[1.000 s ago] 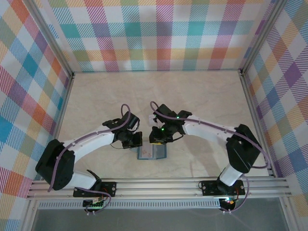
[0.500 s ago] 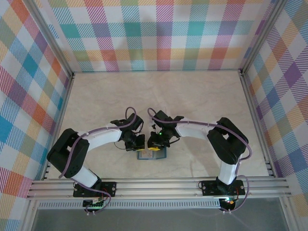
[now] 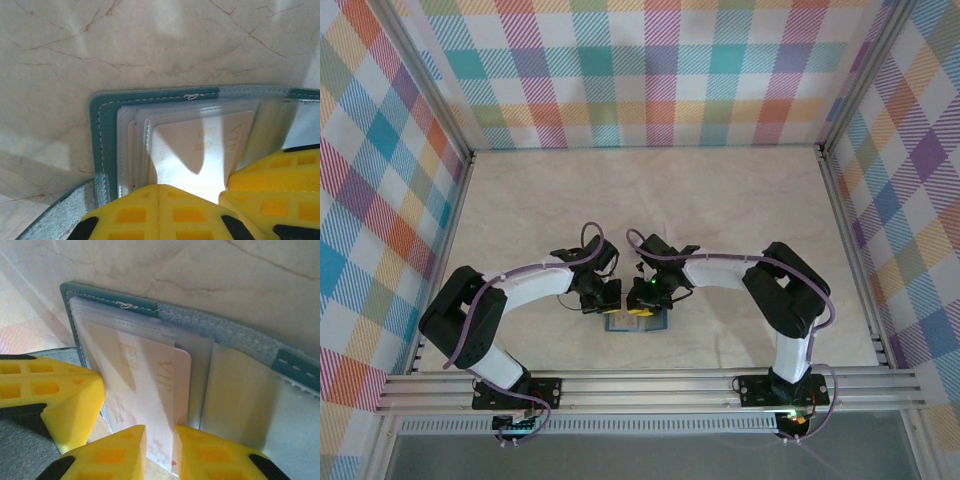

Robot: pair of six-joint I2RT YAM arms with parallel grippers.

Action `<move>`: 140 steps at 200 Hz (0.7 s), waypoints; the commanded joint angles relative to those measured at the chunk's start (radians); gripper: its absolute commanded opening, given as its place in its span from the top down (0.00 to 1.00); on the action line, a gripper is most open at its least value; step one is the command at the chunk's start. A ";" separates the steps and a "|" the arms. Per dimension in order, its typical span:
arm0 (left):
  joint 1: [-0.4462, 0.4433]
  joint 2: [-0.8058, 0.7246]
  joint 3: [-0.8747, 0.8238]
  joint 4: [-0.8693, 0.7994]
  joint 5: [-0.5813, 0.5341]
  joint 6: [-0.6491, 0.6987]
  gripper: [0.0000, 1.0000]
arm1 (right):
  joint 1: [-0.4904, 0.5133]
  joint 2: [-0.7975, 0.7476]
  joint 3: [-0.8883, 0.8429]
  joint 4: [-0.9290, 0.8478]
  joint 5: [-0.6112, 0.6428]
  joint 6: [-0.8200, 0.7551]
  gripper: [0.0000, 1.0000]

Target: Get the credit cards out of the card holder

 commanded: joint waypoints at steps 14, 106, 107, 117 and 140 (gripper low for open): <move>-0.013 0.018 -0.017 -0.050 -0.034 0.010 1.00 | -0.007 -0.019 -0.015 -0.089 0.121 -0.009 0.75; -0.018 -0.011 0.039 -0.127 -0.077 0.025 0.99 | -0.007 -0.085 -0.003 -0.074 0.072 -0.019 0.73; -0.019 -0.011 0.041 -0.129 -0.078 0.025 0.98 | -0.007 -0.085 -0.004 -0.074 0.072 -0.019 0.73; -0.025 -0.013 0.056 -0.146 -0.088 0.028 0.97 | -0.007 -0.084 -0.005 -0.072 0.072 -0.022 0.74; -0.047 -0.014 0.098 -0.173 -0.093 0.031 0.95 | -0.008 -0.069 -0.010 -0.048 0.049 -0.022 0.75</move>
